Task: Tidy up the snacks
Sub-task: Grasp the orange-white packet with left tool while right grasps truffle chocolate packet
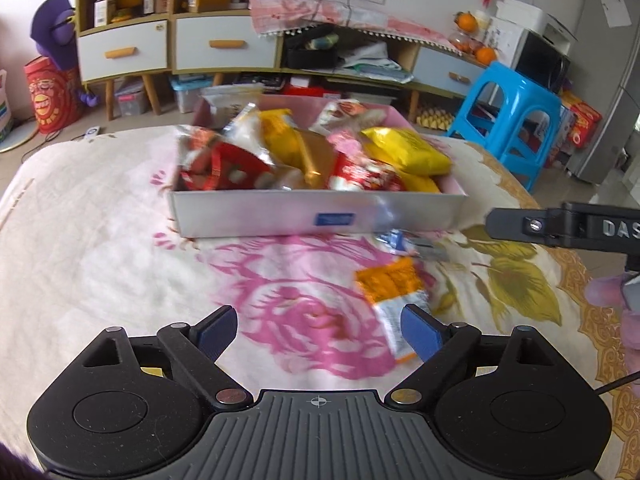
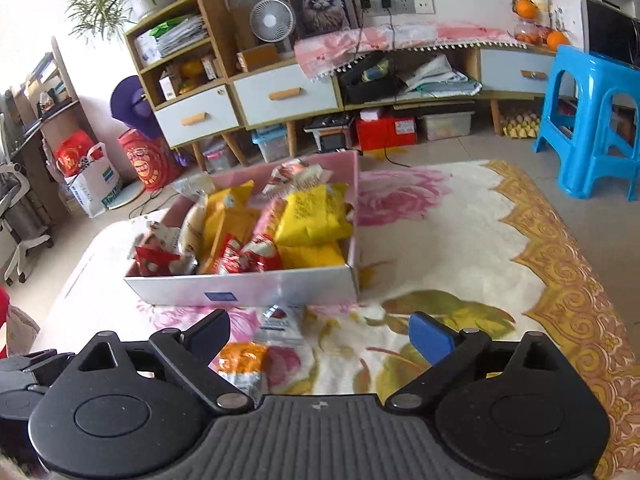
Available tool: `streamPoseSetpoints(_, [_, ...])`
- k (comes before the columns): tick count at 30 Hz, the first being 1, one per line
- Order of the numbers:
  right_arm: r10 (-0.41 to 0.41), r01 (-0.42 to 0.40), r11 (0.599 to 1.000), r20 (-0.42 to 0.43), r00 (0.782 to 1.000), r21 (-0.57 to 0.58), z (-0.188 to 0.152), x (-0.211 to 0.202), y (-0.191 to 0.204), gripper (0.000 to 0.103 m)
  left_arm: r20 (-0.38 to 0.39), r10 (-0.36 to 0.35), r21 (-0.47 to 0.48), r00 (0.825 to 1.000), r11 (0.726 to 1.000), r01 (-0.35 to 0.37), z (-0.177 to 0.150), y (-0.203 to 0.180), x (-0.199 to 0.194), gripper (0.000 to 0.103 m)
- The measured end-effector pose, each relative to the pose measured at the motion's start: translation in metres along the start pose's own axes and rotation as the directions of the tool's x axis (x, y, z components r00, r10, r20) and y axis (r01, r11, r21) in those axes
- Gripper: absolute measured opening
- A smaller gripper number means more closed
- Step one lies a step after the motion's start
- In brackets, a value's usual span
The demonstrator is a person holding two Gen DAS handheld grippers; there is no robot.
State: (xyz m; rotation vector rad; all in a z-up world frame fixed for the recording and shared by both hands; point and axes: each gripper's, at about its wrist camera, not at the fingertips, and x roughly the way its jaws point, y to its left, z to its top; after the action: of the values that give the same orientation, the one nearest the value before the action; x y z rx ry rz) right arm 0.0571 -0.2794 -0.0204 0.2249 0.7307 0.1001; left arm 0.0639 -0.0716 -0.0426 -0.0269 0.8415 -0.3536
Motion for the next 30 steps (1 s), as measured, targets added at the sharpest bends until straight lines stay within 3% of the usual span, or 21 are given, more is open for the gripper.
streamPoseSetpoints(10, [-0.048, 0.048, 0.998, -0.018, 0.999, 0.035, -0.002, 0.006, -0.014, 0.090, -0.026, -0.018, 0.032, 0.999, 0.999, 0.019, -0.008, -0.038, 0.025, 0.090])
streamPoseSetpoints(16, [-0.051, 0.052, 0.998, -0.038, 0.998, 0.033, -0.001, 0.015, -0.016, 0.090, 0.001, -0.034, 0.045, 0.999, 0.998, 0.034, -0.008, -0.048, 0.035, 0.088])
streamPoseSetpoints(19, [-0.037, 0.040, 0.998, -0.057, 0.998, 0.046, 0.001, 0.022, -0.017, 0.090, 0.014, -0.030, 0.061, 0.999, 0.998, 0.029, -0.006, -0.050, 0.035, 0.074])
streamPoseSetpoints(21, [-0.019, 0.023, 0.998, -0.075, 0.997, 0.063, 0.002, 0.028, -0.017, 0.090, 0.020, -0.013, 0.069, 1.000, 0.998, 0.011, -0.005, -0.049, 0.035, 0.052])
streamPoseSetpoints(24, [0.001, 0.007, 0.996, -0.099, 0.995, 0.086, 0.003, 0.037, -0.014, 0.089, 0.022, -0.016, 0.057, 1.000, 0.998, 0.014, -0.003, -0.039, 0.033, 0.034])
streamPoseSetpoints(30, [0.021, -0.006, 0.994, -0.130, 0.991, 0.111, 0.005, 0.054, -0.006, 0.079, 0.016, -0.014, 0.044, 1.000, 0.999, 0.013, -0.001, -0.017, 0.027, 0.034])
